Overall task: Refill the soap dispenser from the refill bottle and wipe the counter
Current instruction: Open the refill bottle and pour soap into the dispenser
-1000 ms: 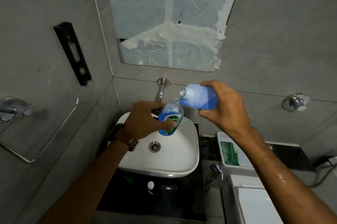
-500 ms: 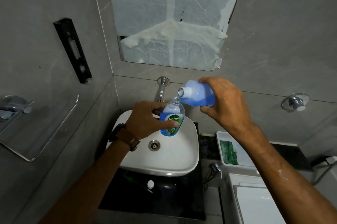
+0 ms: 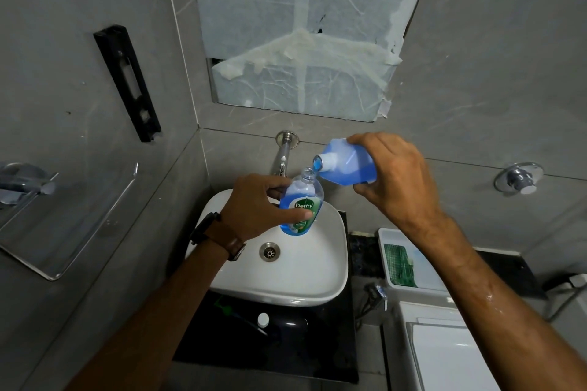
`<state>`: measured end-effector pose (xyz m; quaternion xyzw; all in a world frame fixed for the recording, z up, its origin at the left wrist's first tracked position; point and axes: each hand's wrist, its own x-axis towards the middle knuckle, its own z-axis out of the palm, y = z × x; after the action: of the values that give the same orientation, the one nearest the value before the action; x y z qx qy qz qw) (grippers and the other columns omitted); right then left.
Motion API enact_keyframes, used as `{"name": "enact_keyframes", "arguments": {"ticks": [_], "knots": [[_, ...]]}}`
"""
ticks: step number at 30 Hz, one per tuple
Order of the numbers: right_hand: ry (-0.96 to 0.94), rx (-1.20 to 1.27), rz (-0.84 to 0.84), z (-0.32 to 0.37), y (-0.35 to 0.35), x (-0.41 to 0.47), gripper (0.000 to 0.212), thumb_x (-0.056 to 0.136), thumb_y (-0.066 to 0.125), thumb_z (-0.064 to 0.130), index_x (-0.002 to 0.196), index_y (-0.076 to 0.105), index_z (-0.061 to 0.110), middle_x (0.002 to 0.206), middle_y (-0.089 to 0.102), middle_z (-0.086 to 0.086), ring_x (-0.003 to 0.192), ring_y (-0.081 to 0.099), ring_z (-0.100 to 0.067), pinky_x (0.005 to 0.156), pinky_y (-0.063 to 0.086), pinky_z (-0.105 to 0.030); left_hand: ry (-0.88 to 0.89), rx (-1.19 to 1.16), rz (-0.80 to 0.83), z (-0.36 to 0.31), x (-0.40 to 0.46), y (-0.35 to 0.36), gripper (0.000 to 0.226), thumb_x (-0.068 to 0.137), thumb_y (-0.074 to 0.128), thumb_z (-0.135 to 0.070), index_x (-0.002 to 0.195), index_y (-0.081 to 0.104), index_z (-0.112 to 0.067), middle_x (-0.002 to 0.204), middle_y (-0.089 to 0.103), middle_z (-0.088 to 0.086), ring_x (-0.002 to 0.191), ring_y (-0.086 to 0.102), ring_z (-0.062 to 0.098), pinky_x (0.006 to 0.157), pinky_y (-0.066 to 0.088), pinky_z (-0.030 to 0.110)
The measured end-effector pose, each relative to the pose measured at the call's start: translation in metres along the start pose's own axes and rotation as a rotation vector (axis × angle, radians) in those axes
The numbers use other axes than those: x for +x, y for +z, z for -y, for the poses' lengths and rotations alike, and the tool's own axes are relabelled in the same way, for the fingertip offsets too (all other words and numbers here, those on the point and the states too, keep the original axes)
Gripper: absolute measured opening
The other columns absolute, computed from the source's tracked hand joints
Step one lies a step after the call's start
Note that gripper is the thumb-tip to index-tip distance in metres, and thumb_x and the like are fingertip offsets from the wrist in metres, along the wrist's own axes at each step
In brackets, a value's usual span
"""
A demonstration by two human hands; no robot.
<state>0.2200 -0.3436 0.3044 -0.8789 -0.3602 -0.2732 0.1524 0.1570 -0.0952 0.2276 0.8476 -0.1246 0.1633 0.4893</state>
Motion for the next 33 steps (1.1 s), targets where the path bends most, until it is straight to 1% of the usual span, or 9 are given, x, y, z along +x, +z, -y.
{"name": "enact_keyframes", "arguments": {"ticks": [4, 9, 13, 17, 21, 29, 33], "knots": [[-0.015, -0.002, -0.015, -0.002, 0.001, 0.001, 0.069, 0.061, 0.09, 0.012, 0.125, 0.064, 0.013, 0.116, 0.07, -0.01, 0.101, 0.065, -0.038, 0.088, 0.053, -0.049, -0.021, -0.022, 0.011, 0.0, 0.0, 0.001, 0.044, 0.065, 0.077, -0.059, 0.101, 0.07, -0.033, 0.086, 0.07, -0.022, 0.086, 0.069, -0.002, 0.067, 0.055, 0.009], [-0.021, -0.01, -0.017, -0.002, 0.001, 0.003, 0.069, 0.062, 0.091, 0.014, 0.126, 0.064, 0.012, 0.118, 0.07, -0.011, 0.104, 0.065, -0.037, 0.09, 0.052, -0.049, -0.032, -0.009, 0.012, 0.005, 0.001, 0.003, 0.054, 0.065, 0.078, -0.056, 0.108, 0.073, -0.024, 0.09, 0.073, -0.015, 0.087, 0.07, 0.002, 0.07, 0.058, 0.014], [-0.03, -0.018, -0.031, -0.002, 0.0, 0.005, 0.067, 0.063, 0.091, 0.014, 0.125, 0.065, 0.012, 0.116, 0.07, -0.011, 0.102, 0.065, -0.038, 0.089, 0.052, -0.05, -0.041, -0.008, 0.016, 0.007, 0.001, 0.003, 0.055, 0.065, 0.077, -0.058, 0.107, 0.073, -0.022, 0.092, 0.074, -0.011, 0.087, 0.069, 0.002, 0.071, 0.059, 0.016], [-0.032, -0.03, -0.034, -0.002, 0.0, 0.006, 0.069, 0.061, 0.091, 0.013, 0.124, 0.065, 0.012, 0.115, 0.07, -0.012, 0.101, 0.065, -0.038, 0.089, 0.051, -0.049, -0.046, -0.002, 0.003, 0.01, 0.001, 0.003, 0.057, 0.065, 0.08, -0.054, 0.109, 0.074, -0.019, 0.096, 0.077, -0.006, 0.087, 0.071, 0.006, 0.072, 0.06, 0.019], [-0.037, -0.034, -0.033, -0.003, 0.001, 0.007, 0.069, 0.062, 0.092, 0.013, 0.125, 0.065, 0.012, 0.115, 0.07, -0.012, 0.101, 0.064, -0.038, 0.089, 0.05, -0.049, -0.058, 0.006, 0.005, 0.01, 0.001, 0.002, 0.058, 0.065, 0.078, -0.057, 0.11, 0.073, -0.021, 0.094, 0.075, -0.011, 0.087, 0.07, 0.002, 0.072, 0.06, 0.019], [-0.05, -0.052, -0.036, -0.003, 0.002, 0.009, 0.067, 0.063, 0.092, 0.013, 0.125, 0.065, 0.012, 0.115, 0.07, -0.012, 0.102, 0.064, -0.037, 0.091, 0.05, -0.049, -0.061, 0.001, 0.014, 0.01, -0.001, 0.001, 0.062, 0.063, 0.074, -0.066, 0.11, 0.073, -0.024, 0.091, 0.073, -0.016, 0.087, 0.07, 0.001, 0.072, 0.061, 0.02], [-0.05, -0.059, -0.038, -0.002, 0.002, 0.01, 0.067, 0.063, 0.091, 0.012, 0.125, 0.065, 0.012, 0.115, 0.07, -0.011, 0.103, 0.064, -0.038, 0.092, 0.049, -0.049, -0.052, -0.006, 0.009, 0.011, -0.001, 0.0, 0.054, 0.064, 0.075, -0.064, 0.106, 0.072, -0.029, 0.089, 0.071, -0.02, 0.087, 0.069, -0.001, 0.069, 0.058, 0.014]]}}
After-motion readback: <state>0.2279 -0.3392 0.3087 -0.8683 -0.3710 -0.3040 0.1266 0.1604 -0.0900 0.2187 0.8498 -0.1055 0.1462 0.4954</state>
